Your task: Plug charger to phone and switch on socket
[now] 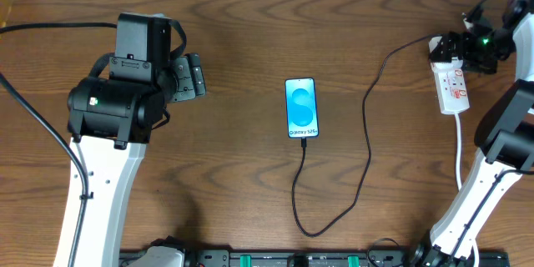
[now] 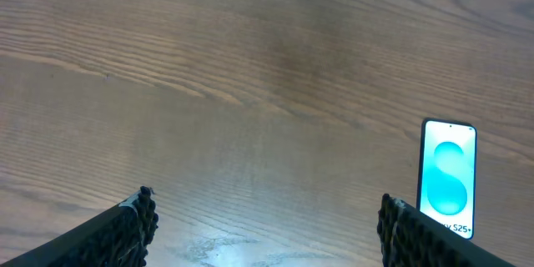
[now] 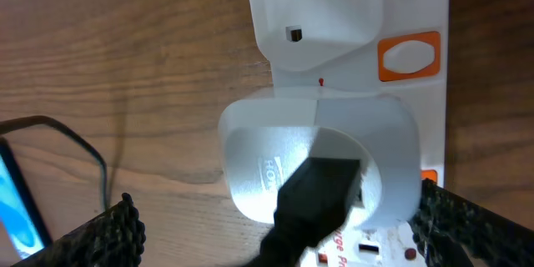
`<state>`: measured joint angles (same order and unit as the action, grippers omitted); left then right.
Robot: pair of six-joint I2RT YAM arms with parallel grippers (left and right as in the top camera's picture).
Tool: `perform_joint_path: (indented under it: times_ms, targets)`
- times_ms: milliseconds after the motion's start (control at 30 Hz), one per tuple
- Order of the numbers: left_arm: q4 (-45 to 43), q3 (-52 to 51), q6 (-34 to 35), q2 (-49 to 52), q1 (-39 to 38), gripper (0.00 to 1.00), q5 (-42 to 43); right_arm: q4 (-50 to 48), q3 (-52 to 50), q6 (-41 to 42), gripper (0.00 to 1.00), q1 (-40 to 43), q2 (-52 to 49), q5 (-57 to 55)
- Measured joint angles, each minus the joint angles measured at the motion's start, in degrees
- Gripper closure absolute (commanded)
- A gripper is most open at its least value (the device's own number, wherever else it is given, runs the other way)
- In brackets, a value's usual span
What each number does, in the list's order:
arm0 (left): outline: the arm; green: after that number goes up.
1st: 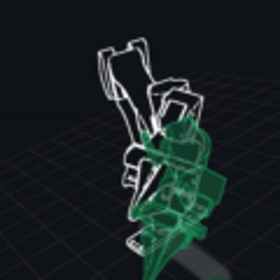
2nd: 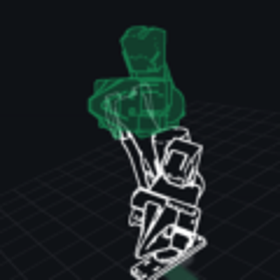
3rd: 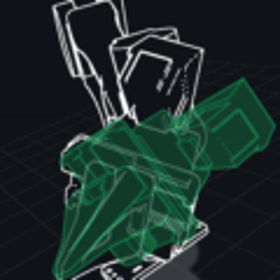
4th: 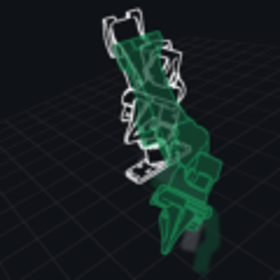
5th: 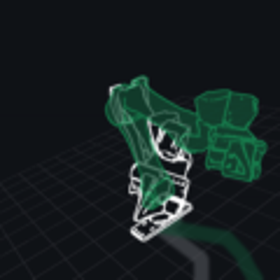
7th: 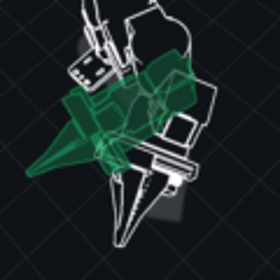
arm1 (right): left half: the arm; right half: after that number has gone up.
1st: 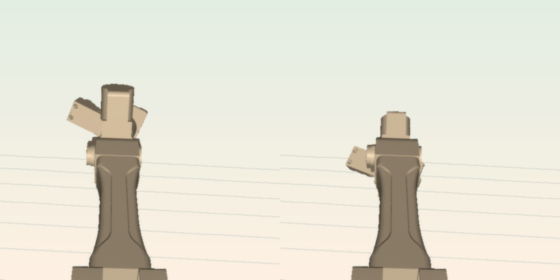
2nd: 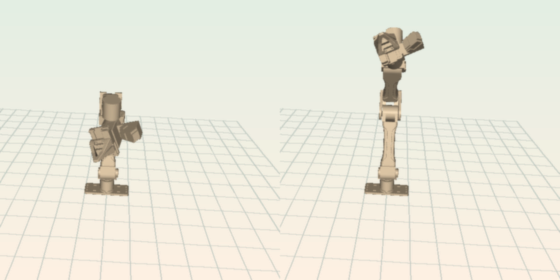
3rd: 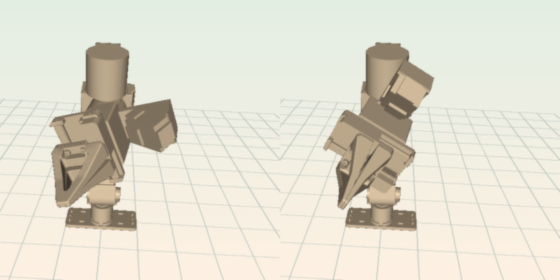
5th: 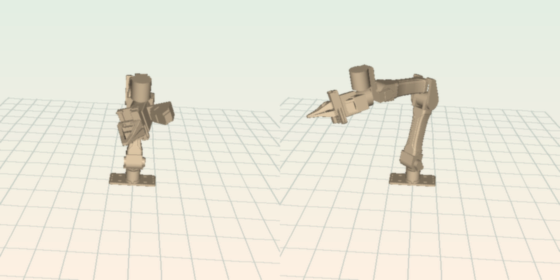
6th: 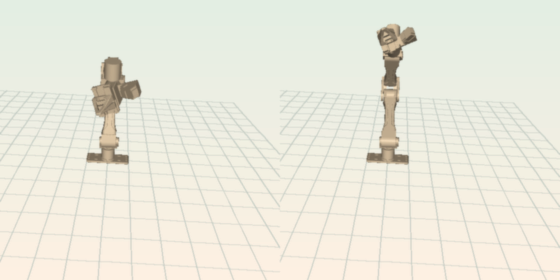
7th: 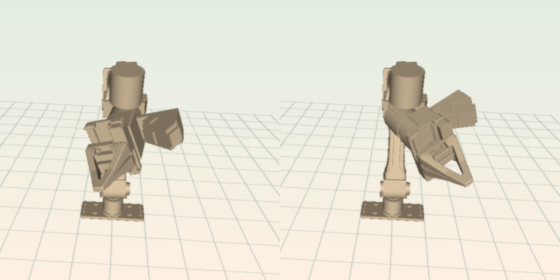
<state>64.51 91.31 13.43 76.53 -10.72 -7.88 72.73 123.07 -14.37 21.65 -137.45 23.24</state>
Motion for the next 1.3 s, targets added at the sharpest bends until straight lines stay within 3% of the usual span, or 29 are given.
perform_joint_path:
  times_ms: [700, 1300]
  targets:
    - [0.00, 0.00, 0.00, 0.00, 0.00, 0.14, 0.00, 0.76, -0.44, -0.57, 0.01, -0.37, -1.38, -0.79]
    - [0.00, 0.00, 0.00, 0.00, 0.00, 0.14, 0.00, -6.23, -9.25, -1.75, 0.01, -1.01, 2.64, -4.02]
